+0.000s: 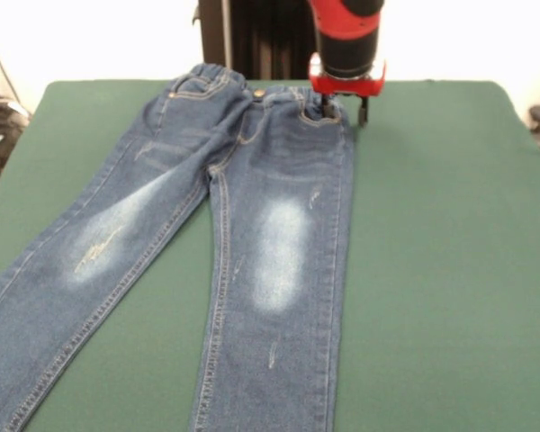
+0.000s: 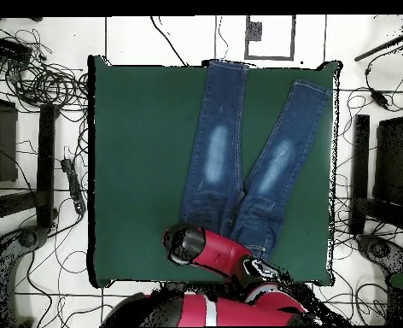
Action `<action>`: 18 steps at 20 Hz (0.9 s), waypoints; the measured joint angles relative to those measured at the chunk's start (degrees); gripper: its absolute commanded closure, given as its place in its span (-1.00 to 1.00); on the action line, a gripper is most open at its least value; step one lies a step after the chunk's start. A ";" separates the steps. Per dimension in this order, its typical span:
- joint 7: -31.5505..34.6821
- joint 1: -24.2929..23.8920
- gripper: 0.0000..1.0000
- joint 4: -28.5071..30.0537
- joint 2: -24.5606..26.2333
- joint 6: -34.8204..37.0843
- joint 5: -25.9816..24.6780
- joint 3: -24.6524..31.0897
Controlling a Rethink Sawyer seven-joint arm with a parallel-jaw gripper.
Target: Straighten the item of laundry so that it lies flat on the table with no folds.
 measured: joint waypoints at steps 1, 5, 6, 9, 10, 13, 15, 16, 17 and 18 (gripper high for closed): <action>0.00 0.00 -1.00 -0.01 0.00 -0.21 -0.52 0.02; 0.00 -0.12 1.00 0.01 0.02 -1.06 -2.26 -0.30; 0.00 -0.16 1.00 0.00 0.04 -1.12 -2.37 -0.43; 0.00 -0.64 1.00 0.00 0.14 -1.59 -3.31 -1.23; 0.00 -0.70 1.00 0.00 0.15 -1.61 -3.48 -1.18; 0.00 -0.71 1.00 0.00 0.12 -1.74 -3.84 -1.11; 0.00 -0.70 1.00 0.00 0.12 -1.75 -3.84 -1.11; 0.00 -0.71 1.00 0.00 0.12 -1.75 -3.82 -1.11; 0.00 -0.70 1.00 0.00 0.12 -1.75 -3.82 -1.11; 0.00 -0.71 1.00 0.01 0.11 -1.75 -3.82 -1.10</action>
